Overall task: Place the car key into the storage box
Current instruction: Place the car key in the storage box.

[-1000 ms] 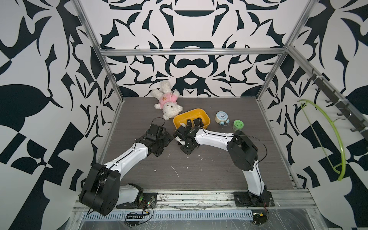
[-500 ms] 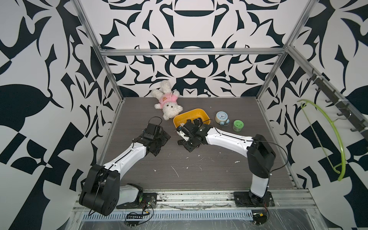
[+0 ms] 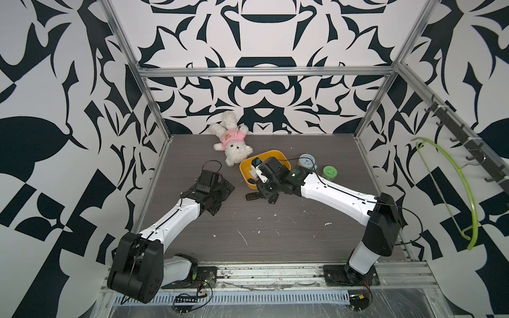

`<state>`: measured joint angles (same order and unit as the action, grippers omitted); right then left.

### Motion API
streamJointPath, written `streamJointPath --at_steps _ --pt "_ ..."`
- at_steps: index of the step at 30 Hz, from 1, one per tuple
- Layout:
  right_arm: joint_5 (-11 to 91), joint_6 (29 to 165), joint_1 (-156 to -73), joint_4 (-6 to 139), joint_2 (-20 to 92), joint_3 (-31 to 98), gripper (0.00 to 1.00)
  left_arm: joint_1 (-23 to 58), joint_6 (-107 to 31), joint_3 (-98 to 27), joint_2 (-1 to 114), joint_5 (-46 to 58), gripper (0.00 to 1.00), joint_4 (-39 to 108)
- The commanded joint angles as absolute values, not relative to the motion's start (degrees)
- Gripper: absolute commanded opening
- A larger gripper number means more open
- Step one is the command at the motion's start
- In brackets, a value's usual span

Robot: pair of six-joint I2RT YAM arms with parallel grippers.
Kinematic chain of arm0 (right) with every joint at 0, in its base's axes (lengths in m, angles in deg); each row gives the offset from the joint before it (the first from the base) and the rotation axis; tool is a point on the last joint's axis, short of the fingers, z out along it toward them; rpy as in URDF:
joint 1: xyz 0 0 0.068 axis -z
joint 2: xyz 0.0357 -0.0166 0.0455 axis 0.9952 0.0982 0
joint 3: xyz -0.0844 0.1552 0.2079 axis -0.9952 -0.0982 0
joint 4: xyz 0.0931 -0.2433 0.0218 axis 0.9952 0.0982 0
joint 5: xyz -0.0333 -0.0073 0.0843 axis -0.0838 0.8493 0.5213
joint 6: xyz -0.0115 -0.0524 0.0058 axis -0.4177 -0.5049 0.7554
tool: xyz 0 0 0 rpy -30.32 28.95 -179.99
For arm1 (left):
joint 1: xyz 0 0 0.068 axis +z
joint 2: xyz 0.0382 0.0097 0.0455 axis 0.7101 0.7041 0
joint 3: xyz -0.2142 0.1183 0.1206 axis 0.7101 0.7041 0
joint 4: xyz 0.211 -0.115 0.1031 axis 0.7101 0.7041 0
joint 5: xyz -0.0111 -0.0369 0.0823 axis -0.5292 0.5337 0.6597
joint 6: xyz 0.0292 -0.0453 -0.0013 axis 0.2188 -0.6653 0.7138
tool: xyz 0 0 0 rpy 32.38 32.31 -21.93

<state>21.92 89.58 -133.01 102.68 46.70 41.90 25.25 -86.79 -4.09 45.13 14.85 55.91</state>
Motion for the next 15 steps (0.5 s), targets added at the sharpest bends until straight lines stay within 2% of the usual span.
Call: streamJointPath --at_steps 1,15 --pt "18.9 91.6 -130.1 101.6 49.7 47.9 0.23 25.5 -85.9 -3.9 44.4 13.5 1.00 55.7" --pt "19.0 94.2 -124.0 109.5 73.0 71.0 0.24 26.2 -83.4 -2.3 40.6 15.0 0.99 58.6"
